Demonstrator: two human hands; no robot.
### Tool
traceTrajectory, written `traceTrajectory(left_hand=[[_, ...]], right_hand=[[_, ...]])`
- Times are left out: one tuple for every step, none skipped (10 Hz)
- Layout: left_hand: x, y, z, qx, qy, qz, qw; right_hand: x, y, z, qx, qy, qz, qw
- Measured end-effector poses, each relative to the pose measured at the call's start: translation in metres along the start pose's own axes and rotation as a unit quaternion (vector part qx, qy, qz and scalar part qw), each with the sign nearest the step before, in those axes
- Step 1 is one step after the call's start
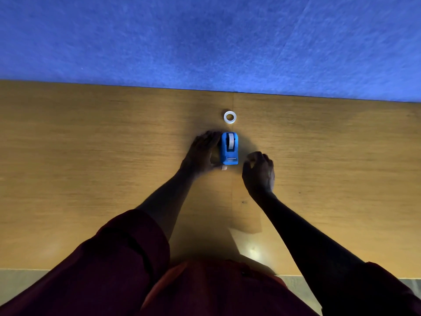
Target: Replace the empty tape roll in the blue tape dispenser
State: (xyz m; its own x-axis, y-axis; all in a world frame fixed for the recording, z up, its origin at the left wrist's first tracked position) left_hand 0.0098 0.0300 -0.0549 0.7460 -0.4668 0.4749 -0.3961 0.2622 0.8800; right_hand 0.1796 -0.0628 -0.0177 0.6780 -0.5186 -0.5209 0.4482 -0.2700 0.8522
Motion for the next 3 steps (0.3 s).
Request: traceTrajectory(left_hand=[[0.003, 0.002, 0.008, -0.002, 0.004, -0.019, 1.0], [0.001, -0.003, 0.035, 0.033, 0.038, -0.057, 0.997], [-0.001, -0.007, 0.049, 0.071, 0.057, -0.078, 0.993]], right_hand=[[0.007, 0.0, -0.003, -0.009, 0.061, 0.042, 0.997], [0.024, -0.009, 0.001, -0.024, 0.122, 0.093, 0.988], [0.033, -0.018, 0.005, -0.038, 0.167, 0.1, 0.98]])
Point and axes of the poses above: each hand's wrist, its own z-axis away from the middle knuckle, its own y-axis out of the back of the hand, x = y × z, the point moved 4 cm from there along -z, towards the middle knuckle, and after that the axes turned 9 degrees about x, right-handed, at the moved point
